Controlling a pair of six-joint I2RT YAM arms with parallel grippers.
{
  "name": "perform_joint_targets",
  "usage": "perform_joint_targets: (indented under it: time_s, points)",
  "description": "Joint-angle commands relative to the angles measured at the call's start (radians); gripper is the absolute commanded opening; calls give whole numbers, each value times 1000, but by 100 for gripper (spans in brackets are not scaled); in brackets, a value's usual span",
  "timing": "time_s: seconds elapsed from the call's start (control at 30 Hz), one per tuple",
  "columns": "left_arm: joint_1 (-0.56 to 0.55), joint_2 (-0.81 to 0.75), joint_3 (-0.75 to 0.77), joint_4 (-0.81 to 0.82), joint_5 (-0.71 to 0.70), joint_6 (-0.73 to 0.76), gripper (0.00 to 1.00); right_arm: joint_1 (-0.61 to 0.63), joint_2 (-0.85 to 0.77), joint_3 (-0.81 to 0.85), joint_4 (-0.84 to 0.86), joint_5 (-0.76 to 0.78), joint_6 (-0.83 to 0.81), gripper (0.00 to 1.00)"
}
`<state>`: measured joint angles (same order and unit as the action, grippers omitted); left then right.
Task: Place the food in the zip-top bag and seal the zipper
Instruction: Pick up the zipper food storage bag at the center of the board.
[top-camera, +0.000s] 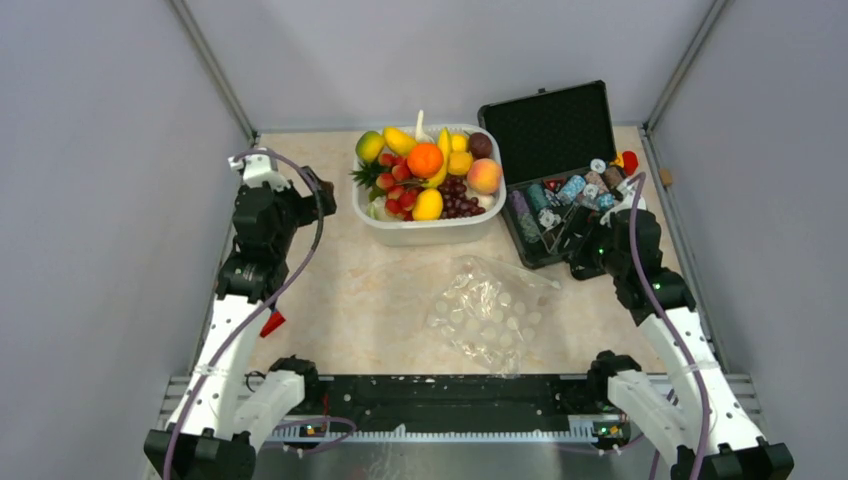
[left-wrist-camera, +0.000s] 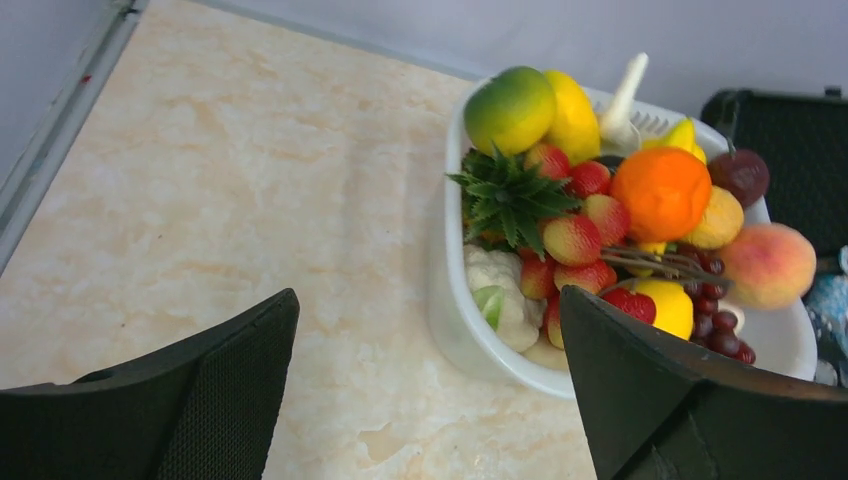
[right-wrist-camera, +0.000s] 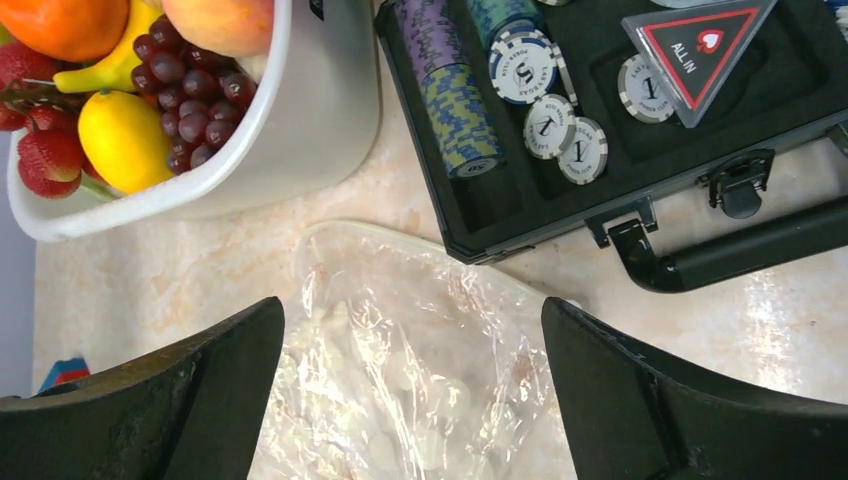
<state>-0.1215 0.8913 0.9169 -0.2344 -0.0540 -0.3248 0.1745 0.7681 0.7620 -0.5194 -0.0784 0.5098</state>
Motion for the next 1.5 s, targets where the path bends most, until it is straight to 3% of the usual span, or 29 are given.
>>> perform_joint_targets:
  time_s: [0.0, 0.1, 0.17, 0.27, 0.47, 0.57, 0.7, 0.9, 1.03, 1.13, 1.3, 1.47]
  points:
    - [4, -64, -23, 18, -200, -162, 99, 5, -10, 31, 8, -22, 49, 98]
    - [3, -105, -29, -102, -254, -290, 99, 5, -73, 12, 4, 14, 90, 98]
    - [5, -142, -75, -64, -202, -287, 99, 6, -145, -39, 68, -54, 83, 94]
    - [5, -192, -140, 30, 27, -191, 99, 5, -245, -125, 115, -97, 139, 89]
    - [4, -185, -261, 149, 516, -228, 99, 6, -281, -173, 16, -203, 193, 84]
    - [-5, -140, -307, 192, 662, -271, 99, 6, -248, -187, -13, -263, 172, 80]
    - [-75, -97, -299, 104, 658, -144, 99, 17, -150, -233, 7, -336, 155, 74]
    - [-237, -62, -291, 128, 599, -185, 99, 48, -67, -287, -37, -184, 160, 58]
    - [-327, 11, -290, 98, 545, -127, 99, 77, -71, -295, -77, -29, 274, 60]
    - [-421, 75, -281, 36, 475, -63, 99, 85, -96, -333, -12, -18, 381, 65]
    - [-525, 190, -300, 94, 403, -72, 99, 86, -111, -404, 28, 70, 439, 68]
    - [-598, 333, -288, 160, 400, -83, 99, 86, -99, -440, 91, 90, 455, 58]
